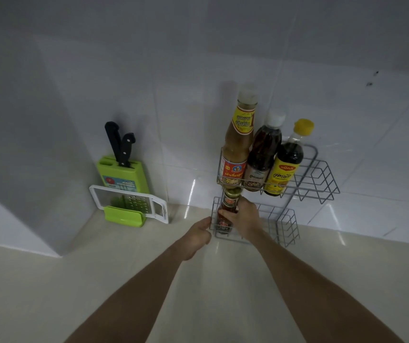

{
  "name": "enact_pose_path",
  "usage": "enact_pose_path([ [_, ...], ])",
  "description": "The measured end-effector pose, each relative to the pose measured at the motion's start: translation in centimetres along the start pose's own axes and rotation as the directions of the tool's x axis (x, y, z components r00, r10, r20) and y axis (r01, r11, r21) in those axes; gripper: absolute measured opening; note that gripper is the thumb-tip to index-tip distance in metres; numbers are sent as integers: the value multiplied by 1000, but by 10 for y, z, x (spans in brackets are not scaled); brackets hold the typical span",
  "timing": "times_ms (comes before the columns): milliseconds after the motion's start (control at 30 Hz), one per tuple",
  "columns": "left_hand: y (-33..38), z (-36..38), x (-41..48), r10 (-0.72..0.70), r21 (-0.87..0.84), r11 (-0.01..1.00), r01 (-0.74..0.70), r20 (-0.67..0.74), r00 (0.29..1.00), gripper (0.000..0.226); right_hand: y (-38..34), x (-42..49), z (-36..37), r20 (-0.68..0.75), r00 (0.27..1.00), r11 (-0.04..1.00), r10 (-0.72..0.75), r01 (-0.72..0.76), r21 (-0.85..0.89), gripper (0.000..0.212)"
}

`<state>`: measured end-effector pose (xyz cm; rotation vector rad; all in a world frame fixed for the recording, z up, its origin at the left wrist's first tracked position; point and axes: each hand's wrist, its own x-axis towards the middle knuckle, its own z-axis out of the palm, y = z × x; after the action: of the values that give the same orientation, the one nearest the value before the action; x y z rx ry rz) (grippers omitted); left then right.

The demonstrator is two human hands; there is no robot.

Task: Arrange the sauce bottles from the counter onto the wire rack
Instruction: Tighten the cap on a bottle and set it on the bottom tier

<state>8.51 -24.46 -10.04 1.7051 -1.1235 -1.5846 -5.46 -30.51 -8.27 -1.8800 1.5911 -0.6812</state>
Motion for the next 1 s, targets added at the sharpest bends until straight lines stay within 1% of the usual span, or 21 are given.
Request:
enact_pose_path([
  [100,-3,1,2,16,-18,1000,-16,-7,1000,80,2,2,1,9,1000,1000,6,-6,14,46],
  [233,-3,2,2,1,-15,1000,-1,-6,1000,83,2,0,1,30,999,1000,17,-18,11,49],
  [367,-2,3,1,5,-14,1000,-5,-15,1000,82,2,2,-1,65,998,1000,2,-3,24,51],
  [600,-4,1,3,30,-33,999,-30,7,1000,82,-1,2,5,50,999,1000,-13,12,20,50],
  [800,-4,-1,3,31,-28,999,-31,22,999,82,-3,6,7,86,996,1000,-19,19,0,51],
  [900,-5,-1,4,27,-3,1000,-27,35,999,83,-3,3,9,100,995,1000,-7,6,8,51],
  [1000,-9,1,5,11,27,1000,-11,7,1000,82,-2,-2,11,96,995,999,9,-13,44,47],
])
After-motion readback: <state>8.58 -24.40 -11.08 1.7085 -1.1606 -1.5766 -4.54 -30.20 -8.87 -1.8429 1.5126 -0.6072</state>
